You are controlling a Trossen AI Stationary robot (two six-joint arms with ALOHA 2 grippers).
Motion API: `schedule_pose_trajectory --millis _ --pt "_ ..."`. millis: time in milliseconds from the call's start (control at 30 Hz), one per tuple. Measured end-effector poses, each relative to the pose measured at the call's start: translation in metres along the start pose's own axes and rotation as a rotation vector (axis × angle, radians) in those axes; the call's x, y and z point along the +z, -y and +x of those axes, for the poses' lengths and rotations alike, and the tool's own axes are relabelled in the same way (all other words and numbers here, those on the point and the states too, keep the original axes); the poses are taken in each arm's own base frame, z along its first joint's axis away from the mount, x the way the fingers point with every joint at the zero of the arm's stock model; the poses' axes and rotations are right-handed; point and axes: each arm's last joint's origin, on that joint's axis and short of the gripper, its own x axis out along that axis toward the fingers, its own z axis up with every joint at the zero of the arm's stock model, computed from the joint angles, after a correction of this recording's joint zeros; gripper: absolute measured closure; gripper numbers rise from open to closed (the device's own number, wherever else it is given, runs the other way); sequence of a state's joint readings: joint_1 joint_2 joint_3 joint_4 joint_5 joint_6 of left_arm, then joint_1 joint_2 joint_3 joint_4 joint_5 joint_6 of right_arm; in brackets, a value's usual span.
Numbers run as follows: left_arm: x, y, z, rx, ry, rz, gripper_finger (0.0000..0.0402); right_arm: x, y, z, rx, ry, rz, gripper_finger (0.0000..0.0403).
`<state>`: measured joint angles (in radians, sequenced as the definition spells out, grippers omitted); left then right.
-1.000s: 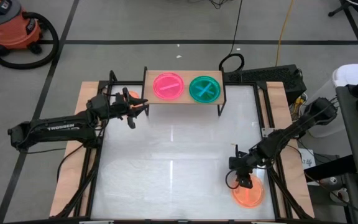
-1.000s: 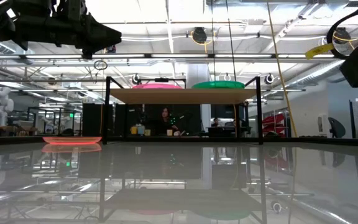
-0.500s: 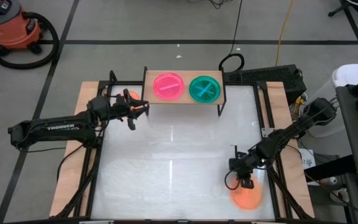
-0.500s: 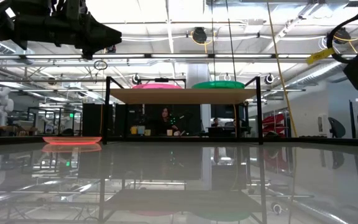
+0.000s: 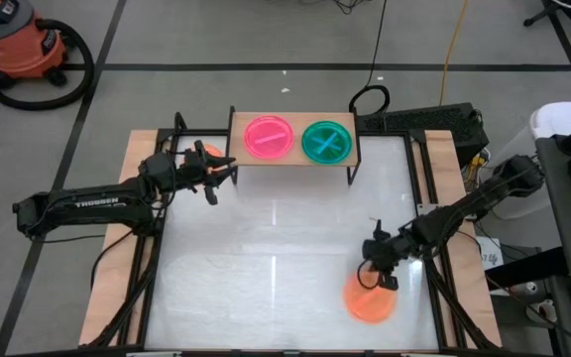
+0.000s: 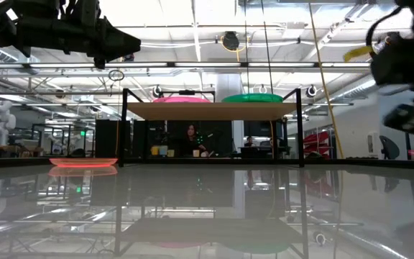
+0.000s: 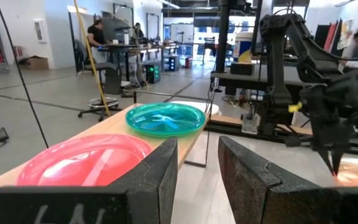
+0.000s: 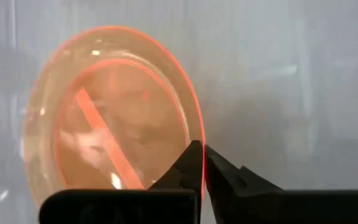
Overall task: Place and stack plates onto a shelf
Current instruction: Stack the bottom orange plate on top of the pink plate on the shelf
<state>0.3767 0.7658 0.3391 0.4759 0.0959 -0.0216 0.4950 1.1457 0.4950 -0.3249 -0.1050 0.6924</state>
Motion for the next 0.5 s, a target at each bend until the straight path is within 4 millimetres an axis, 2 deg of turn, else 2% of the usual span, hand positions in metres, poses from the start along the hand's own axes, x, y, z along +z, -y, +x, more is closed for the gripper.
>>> schedule_pose_trajectory --millis 133,300,500 --pt "0.002 0.000 0.000 0.001 0.017 0.002 0.0279 0.014 0.009 -0.013 -0.054 0.171 -0.029 0.0403" --pt "0.009 0.000 0.000 0.003 0.090 0.057 0.0279 0.044 0.024 -0.034 -0.177 0.501 -0.060 0.0403" --pt "0.014 -0.001 -0.001 0.054 0.140 0.084 0.0279 0.089 0.054 -0.075 -0.271 0.958 -0.094 0.0403"
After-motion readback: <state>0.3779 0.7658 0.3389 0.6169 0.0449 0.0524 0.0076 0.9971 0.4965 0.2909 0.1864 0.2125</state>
